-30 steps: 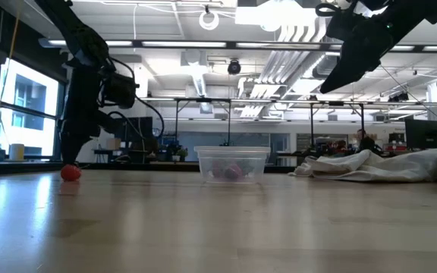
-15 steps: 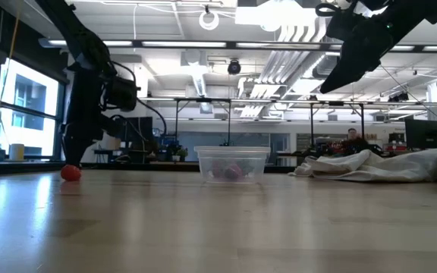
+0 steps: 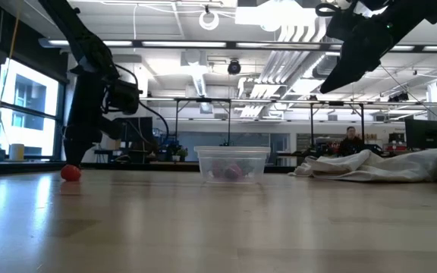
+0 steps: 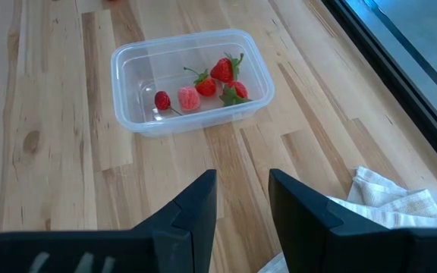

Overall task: Pick and placing Produce into tupperware
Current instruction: Put the plum into the transparent container

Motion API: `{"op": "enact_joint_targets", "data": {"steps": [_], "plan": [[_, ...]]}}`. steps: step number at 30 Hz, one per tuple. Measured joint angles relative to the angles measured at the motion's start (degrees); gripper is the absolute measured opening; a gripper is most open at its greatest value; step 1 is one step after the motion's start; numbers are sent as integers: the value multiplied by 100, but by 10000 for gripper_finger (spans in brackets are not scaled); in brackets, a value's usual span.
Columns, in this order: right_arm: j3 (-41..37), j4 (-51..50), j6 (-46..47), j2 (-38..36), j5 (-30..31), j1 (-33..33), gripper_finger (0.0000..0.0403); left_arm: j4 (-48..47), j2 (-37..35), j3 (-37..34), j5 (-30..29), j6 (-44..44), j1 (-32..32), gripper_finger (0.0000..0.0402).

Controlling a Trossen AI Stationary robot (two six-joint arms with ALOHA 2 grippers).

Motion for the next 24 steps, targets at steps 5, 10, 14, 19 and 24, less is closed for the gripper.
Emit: {"op": "enact_joint_targets", "data": {"steps": [5,10,14,19,24], "plan": [[0,-1,0,-1,0,0,112,7,-2,-4,5,200,-2,145],[0,-1,0,-1,0,2,112,7,-2,-4,11,219,-2,145],[0,0,0,-1,0,1,112,7,-2,-4,14,219,-2,145],[0,-1,0,-1,-1,1,112,7,-4,-4,29,227,-2,142],[0,-2,0,-1,0,1,112,0,-7,-1,53,278,-2,115]]}}
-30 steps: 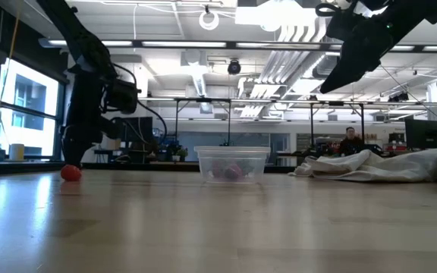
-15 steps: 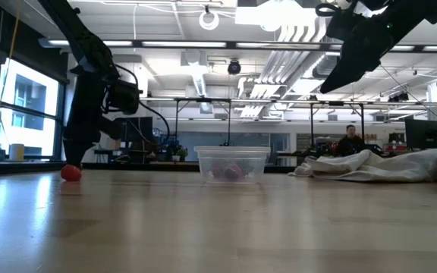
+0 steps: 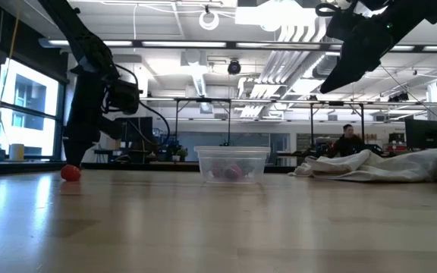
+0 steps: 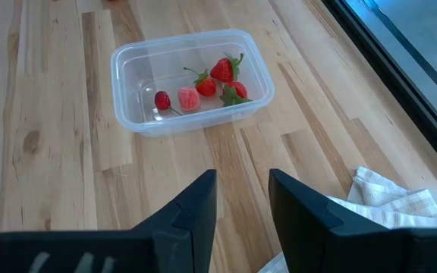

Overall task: Pick and placing Produce into tupperware
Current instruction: Put the plum into the transparent container

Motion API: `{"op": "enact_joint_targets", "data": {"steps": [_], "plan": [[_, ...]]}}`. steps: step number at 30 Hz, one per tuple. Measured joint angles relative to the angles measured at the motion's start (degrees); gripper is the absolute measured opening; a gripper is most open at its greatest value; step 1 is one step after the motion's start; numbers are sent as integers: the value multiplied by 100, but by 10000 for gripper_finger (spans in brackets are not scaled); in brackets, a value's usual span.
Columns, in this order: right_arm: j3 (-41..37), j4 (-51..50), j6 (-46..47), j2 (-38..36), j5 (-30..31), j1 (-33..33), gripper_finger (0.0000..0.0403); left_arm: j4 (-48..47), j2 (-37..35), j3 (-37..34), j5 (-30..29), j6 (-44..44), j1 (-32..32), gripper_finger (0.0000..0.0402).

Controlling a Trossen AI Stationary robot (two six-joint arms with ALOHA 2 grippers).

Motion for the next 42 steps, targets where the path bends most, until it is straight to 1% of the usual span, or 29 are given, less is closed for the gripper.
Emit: {"op": "enact_joint_targets", "data": {"steps": [5,12,15,21,24,29,33,37,42], "plan": [[0,1,1,1,0,-1,112,17,-4,9,40,20,0,96],[0,2,0,0,0,-1,112,87,-4,13,168,48,0,118],[0,2,0,-1,0,-1,112,93,-4,13,259,57,2,119],[0,2,0,-1,0,1,112,204,-5,51,750,88,-4,97],[0,1,2,-1,0,1,112,216,11,155,1075,136,1,98],[0,1,0,0,0,0,112,343,7,459,1663,278,-35,111],[0,2,0,1,0,1,112,407,7,822,1971,409,-200,106],[0,1,0,-1,0,0,112,400,4,1322,2291,715,-490,99],[0,2,0,-1,0,-1,112,394,1,2177,2525,1190,-1003,109]]}}
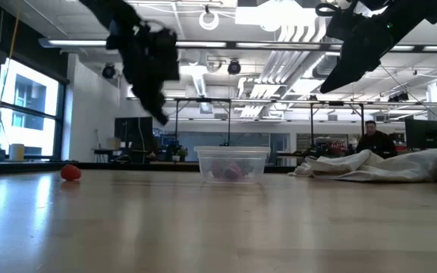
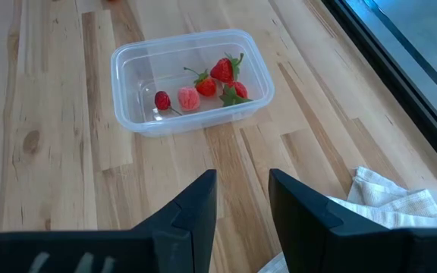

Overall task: Pick and placing Produce into tupperware
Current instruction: Put the plum into the transparent container

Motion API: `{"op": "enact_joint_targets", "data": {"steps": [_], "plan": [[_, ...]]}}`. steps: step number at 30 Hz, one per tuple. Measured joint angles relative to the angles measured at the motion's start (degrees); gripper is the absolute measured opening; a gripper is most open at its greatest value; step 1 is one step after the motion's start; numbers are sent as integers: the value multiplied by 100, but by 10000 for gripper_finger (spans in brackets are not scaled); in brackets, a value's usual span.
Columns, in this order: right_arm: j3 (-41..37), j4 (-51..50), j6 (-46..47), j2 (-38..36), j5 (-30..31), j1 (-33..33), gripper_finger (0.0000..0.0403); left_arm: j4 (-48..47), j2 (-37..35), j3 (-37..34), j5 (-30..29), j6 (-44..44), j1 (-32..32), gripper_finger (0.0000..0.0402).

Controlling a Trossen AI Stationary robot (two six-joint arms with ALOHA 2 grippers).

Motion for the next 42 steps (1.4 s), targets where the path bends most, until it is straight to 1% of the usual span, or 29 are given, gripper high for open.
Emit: {"op": "enact_joint_targets", "data": {"steps": [3,9,11,13,16,20,24,28,32,36,42], "plan": [[0,-2,0,2,0,0,112,0,-3,593,32,308,-347,112],[0,-1,0,0,0,0,112,4,-6,1703,18,1083,-1079,104],[0,-1,0,0,0,2,112,17,7,1962,-100,1196,-1301,105],[0,-1,0,1,-2,2,112,30,69,2152,-363,1216,-1499,109],[0,0,0,0,0,1,112,28,245,2245,-616,1273,-1673,113],[0,-1,0,1,0,2,112,7,774,2236,-752,1281,-1786,107],[0,-2,0,1,0,0,112,97,1341,2237,-762,1262,-1778,103],[0,0,0,0,0,0,112,180,1890,2234,-802,1262,-1771,109],[0,-4,0,2,-1,2,112,364,2316,2236,-804,1218,-1787,109],[0,-7,0,2,0,2,112,625,2587,2234,-780,1163,-1789,103],[-1,-3,0,2,0,0,112,719,2735,2232,-739,1063,-1784,107]]}}
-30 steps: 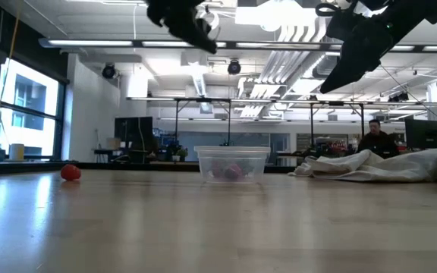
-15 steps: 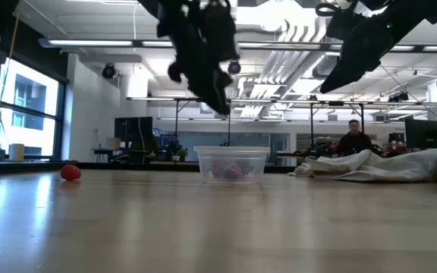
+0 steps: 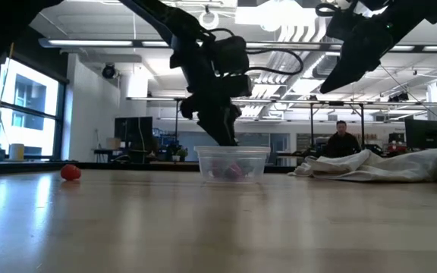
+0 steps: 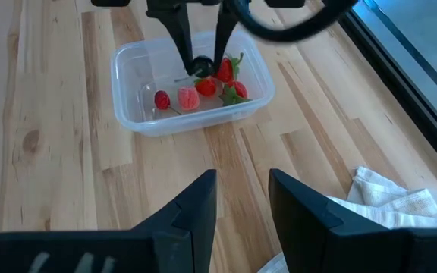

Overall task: Pick and placing Produce into tupperware
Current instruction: Put the plum into the transparent container

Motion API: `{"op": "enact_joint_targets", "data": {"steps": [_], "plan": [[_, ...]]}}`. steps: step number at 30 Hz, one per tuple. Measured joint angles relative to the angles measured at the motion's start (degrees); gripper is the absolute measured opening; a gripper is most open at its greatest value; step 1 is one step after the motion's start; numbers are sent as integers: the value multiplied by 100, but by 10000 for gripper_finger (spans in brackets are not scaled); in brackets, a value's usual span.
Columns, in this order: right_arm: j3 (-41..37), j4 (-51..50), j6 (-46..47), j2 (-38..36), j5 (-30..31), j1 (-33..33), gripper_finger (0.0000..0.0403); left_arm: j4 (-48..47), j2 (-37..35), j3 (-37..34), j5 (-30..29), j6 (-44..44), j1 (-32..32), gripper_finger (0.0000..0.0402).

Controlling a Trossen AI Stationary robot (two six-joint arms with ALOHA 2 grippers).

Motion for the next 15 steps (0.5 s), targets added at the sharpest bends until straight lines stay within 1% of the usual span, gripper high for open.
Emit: {"op": "enact_joint_targets", "data": {"steps": [6,15], "plan": [[1,1,0,0,0,2,112,313,-9,2,62,0,0,104],[1,1,0,0,-2,2,112,255,312,2,173,2,-37,104]]}}
